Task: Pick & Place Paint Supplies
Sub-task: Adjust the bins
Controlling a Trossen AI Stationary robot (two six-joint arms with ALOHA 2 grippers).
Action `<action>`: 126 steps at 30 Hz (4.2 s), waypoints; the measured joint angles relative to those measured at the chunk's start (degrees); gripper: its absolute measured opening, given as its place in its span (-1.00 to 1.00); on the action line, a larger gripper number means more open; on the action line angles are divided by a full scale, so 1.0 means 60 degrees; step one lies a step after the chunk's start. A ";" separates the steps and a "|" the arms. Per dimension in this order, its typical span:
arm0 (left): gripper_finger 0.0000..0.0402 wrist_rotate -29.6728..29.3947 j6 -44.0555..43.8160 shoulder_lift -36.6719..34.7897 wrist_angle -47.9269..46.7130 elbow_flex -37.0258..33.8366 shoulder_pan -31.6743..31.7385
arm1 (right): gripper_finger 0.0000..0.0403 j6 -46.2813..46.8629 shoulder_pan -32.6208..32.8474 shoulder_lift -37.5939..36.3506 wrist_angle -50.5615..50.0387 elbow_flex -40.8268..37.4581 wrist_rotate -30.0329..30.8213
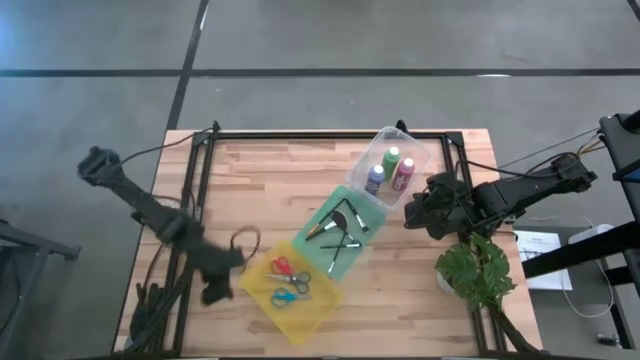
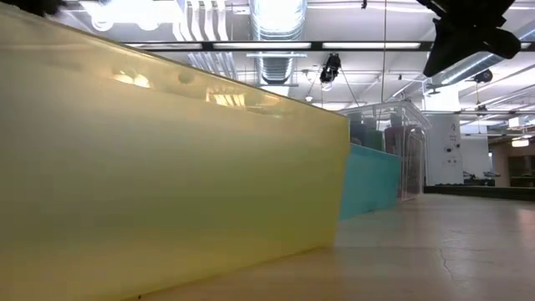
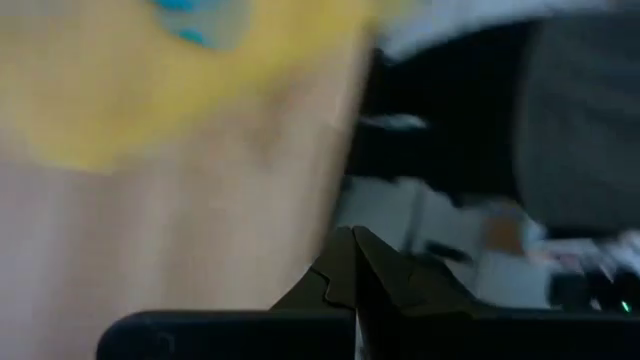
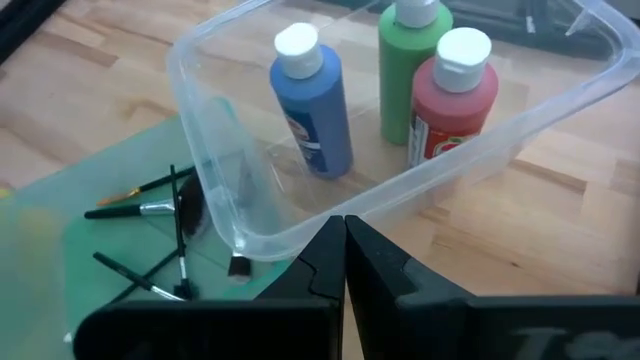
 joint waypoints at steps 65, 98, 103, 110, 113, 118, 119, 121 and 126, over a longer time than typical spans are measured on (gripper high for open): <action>-1.00 -0.3562 0.0221 0.9429 -0.1079 0.7348 -0.2389 | -0.96 -0.1844 0.0031 -0.1322 -0.0010 -0.0295 0.0591; -1.00 -0.5241 -0.2981 0.9414 -0.3091 0.6762 -0.1696 | -0.96 -0.2021 0.0034 -0.1322 0.0067 -0.0302 0.0547; -1.00 -0.5329 -0.2981 0.9414 -0.3098 0.6758 -0.1699 | -0.96 -0.2010 0.0034 -0.1322 0.0067 -0.0302 0.0547; -1.00 -0.5681 -0.3181 0.9414 -0.3350 0.6758 -0.1675 | -0.96 -0.1985 0.0034 -0.1322 0.0074 -0.0302 0.0547; -1.00 -0.5682 -0.3262 0.9410 -0.3408 0.6731 -0.1668 | -0.96 -0.1954 0.0034 -0.1322 0.0081 -0.0302 0.0550; -1.00 -0.5438 -0.3205 0.9390 -0.3480 0.6704 -0.1731 | -0.96 -0.1948 0.0035 -0.1322 0.0081 -0.0302 0.0547; -1.00 -0.5402 -0.3186 0.9358 -0.3486 0.6696 -0.1796 | -0.96 -0.1958 0.0051 -0.1322 0.0081 -0.0302 0.0547; -1.00 -0.5382 -0.3228 0.9241 -0.3481 0.6696 -0.1966 | -0.96 -0.1970 0.0113 -0.1322 0.0081 -0.0302 0.0547; -1.00 -0.5192 -0.3296 0.8784 -0.3796 0.6696 -0.2572 | -0.96 -0.1974 0.0293 -0.1320 0.0074 -0.0302 0.0522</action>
